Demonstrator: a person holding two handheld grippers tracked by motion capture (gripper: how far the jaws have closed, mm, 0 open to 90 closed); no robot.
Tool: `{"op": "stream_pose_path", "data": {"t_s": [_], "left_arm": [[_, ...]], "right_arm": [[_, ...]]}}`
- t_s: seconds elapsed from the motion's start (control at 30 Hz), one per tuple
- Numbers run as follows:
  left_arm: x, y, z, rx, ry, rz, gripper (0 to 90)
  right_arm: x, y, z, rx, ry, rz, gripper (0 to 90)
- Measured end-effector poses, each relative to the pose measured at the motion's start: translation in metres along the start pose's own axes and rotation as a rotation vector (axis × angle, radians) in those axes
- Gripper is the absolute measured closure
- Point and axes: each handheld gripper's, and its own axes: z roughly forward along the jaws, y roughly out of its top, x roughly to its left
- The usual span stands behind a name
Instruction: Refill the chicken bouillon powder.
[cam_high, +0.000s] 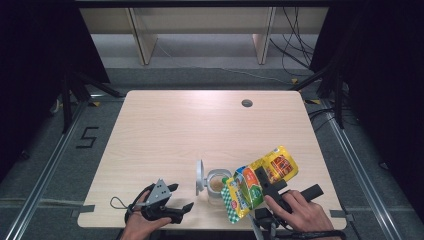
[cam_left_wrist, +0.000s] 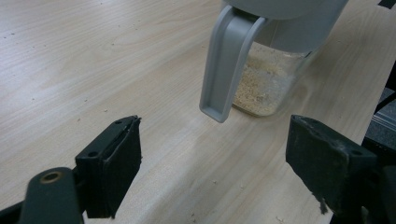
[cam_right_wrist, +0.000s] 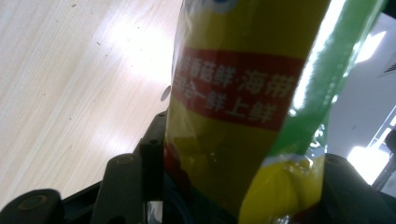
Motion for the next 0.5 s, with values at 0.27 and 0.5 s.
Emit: {"op": "stream_pose_path", "data": {"t_s": [0.27, 0.5], "left_arm": [[0.0003, 0.0000, -0.0003, 0.001, 0.007, 0.001, 17.9], [0.0001, 0.0001, 0.0001, -0.004, 0.003, -0.006, 17.8]], "right_arm": [[-0.0001, -0.0018, -0.0001, 0.003, -0.002, 0.004, 50.1], [-0.0005, -0.0042, -0.0010, 0.003, 0.002, 0.009, 53.2]]}}
